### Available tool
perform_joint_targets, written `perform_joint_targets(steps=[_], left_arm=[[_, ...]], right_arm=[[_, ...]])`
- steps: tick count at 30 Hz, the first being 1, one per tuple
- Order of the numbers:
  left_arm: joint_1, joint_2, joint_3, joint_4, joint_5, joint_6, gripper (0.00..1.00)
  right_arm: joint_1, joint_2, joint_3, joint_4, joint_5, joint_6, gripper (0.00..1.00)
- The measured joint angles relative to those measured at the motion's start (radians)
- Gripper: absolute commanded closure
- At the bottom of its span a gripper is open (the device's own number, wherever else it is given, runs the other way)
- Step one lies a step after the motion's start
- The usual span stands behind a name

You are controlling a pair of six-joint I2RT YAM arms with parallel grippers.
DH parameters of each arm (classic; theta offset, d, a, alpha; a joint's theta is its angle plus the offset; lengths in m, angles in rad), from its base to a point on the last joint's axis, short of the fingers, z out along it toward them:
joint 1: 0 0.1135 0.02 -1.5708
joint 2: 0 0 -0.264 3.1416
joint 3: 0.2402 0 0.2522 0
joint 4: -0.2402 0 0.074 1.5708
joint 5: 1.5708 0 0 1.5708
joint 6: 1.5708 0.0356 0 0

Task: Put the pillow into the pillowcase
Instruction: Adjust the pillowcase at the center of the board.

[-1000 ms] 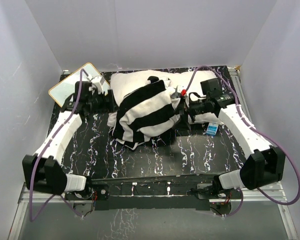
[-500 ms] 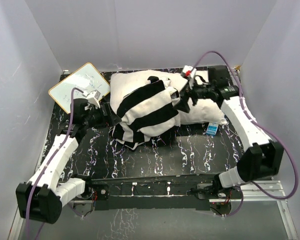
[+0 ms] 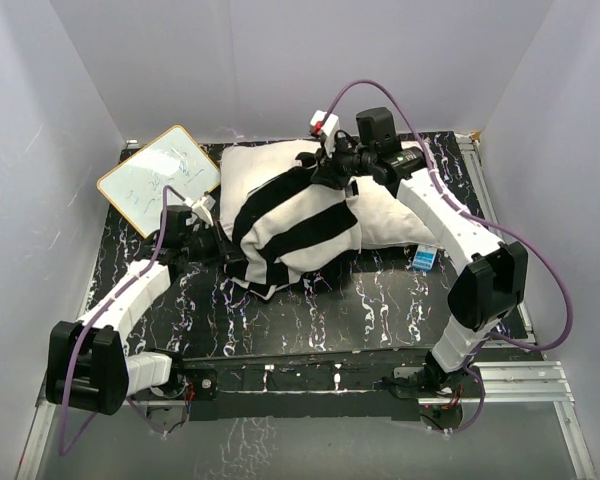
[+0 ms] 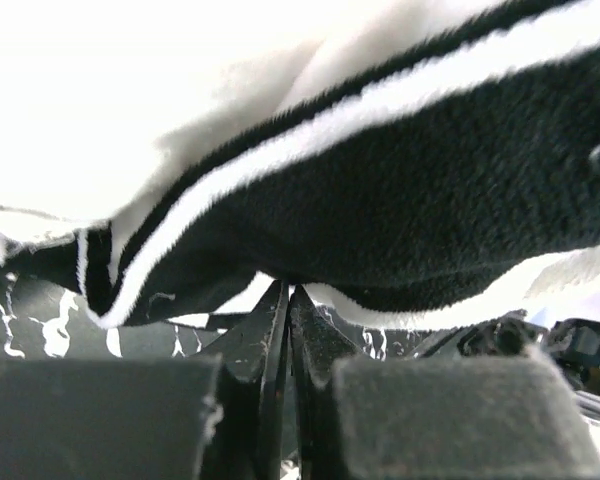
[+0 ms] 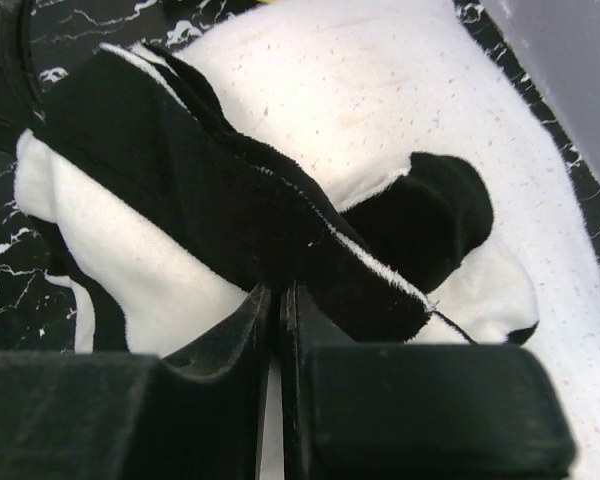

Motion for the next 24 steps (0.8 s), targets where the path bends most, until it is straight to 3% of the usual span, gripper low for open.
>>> perform_joint_targets(steps=[7, 12, 13, 16, 17, 21, 24], left_arm=[[0.000, 0.011, 0.192, -0.088, -0.090, 0.088, 1.00], [0.000, -0.075, 0.346, -0.113, -0.182, 0.154, 1.00], [0.000, -0.106, 0.355, -0.108, -0.187, 0.160, 0.95], [0.000, -0.203, 0.339, -0.063, -0.152, 0.155, 0.54], [0.000, -0.227, 0.324, -0.040, -0.130, 0.150, 0.46], [-0.014, -0.294, 0.196, 0.070, -0.027, 0.067, 0.32], [-0.109, -0.290, 0.093, 0.096, -0.044, 0.040, 0.26]], right_arm=[[0.000, 0.000, 0.234, -0.062, -0.039, 0.006, 0.92], [-0.002, -0.024, 0.422, -0.089, -0.156, 0.002, 0.92], [-0.003, -0.028, 0.428, -0.095, -0.169, -0.002, 0.92], [-0.007, -0.062, 0.439, -0.143, -0.274, -0.027, 0.92], [-0.007, -0.072, 0.438, -0.155, -0.292, -0.028, 0.92], [-0.011, -0.103, 0.404, -0.155, -0.276, -0.009, 0.92], [-0.038, -0.105, 0.377, -0.138, -0.224, 0.030, 0.92]])
